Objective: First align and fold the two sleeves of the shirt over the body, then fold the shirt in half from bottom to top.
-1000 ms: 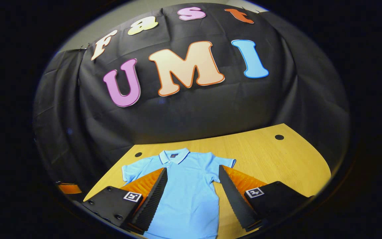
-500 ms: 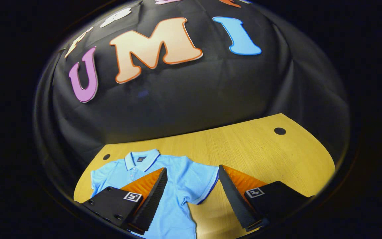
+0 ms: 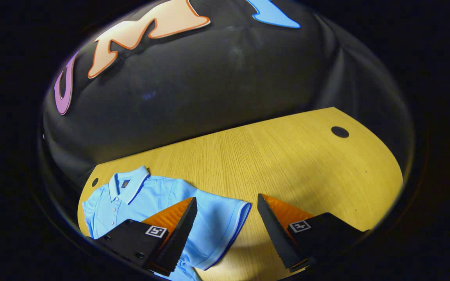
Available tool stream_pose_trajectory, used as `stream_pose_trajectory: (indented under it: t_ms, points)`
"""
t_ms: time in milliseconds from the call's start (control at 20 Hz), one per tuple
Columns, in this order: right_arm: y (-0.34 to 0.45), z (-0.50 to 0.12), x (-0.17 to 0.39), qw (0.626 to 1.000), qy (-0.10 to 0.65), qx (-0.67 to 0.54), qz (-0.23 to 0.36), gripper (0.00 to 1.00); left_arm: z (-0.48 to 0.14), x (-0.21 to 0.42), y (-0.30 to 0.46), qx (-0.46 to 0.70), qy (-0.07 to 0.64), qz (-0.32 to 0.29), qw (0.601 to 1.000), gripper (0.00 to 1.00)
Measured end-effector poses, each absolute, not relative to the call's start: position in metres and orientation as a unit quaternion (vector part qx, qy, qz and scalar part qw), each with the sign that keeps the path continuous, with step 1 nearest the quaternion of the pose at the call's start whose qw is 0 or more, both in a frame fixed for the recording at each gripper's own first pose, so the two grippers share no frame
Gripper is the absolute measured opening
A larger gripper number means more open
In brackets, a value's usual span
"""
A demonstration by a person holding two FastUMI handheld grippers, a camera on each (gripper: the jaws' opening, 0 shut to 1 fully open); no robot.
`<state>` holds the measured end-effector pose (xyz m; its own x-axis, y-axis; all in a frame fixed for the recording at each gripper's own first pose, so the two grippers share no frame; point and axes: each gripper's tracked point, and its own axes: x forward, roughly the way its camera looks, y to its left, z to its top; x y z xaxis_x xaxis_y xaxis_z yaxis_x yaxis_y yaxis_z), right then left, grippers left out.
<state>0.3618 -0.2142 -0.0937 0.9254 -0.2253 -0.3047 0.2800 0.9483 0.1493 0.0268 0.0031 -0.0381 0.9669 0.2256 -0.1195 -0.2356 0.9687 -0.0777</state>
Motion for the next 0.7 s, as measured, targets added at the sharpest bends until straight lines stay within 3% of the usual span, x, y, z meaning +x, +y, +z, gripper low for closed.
stream_pose_trajectory:
  t_ms: [100, 200, 250, 350, 400, 700]
  points:
    - [-0.218, -0.102, 0.367, 0.976, 0.146, 0.090, -0.134, 0.97, -0.043, 0.024, 0.006, -0.043, 0.061, 0.127, 0.989, 0.96]
    - [-0.221, -0.104, 0.371, 0.978, 0.140, 0.077, -0.137, 0.94, -0.046, 0.021, 0.006, -0.047, 0.065, 0.133, 0.988, 0.96]
    - [-0.223, -0.106, 0.373, 0.978, 0.141, 0.070, -0.139, 0.84, -0.047, 0.022, 0.005, -0.049, 0.066, 0.135, 0.987, 0.96]
    - [-0.221, -0.106, 0.373, 0.980, 0.136, 0.054, -0.135, 0.77, -0.047, 0.023, 0.005, -0.050, 0.067, 0.138, 0.987, 0.96]
    - [-0.220, -0.107, 0.373, 0.981, 0.135, 0.046, -0.133, 0.84, -0.046, 0.023, 0.004, -0.048, 0.066, 0.139, 0.987, 0.96]
    - [-0.216, -0.109, 0.369, 0.984, 0.137, -0.006, -0.117, 0.34, -0.047, 0.026, -0.001, -0.043, 0.069, 0.134, 0.988, 0.96]
